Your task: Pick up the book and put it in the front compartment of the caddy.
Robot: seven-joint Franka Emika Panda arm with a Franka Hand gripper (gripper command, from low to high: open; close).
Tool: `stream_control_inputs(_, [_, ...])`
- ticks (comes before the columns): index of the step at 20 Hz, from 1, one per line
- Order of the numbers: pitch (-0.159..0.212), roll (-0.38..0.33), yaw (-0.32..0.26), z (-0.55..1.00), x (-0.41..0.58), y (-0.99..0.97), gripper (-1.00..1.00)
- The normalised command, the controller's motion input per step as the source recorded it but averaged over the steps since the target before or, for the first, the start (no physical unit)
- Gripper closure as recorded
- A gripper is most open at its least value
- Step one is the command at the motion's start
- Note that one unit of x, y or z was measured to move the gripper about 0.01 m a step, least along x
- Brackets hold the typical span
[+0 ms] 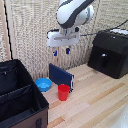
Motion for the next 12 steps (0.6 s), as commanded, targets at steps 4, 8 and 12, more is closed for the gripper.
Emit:
stream_control_inputs(4, [0.006,0.0,0.09,-0.23,0.266,-0.18,-1.0])
stream_control_inputs(8, [0.001,0.0,0.132,-0.25,0.314,-0.2,-1.0])
stream_control_inputs(12, [0.045,0.0,0.162,-0.24,0.281,-0.17,-1.0])
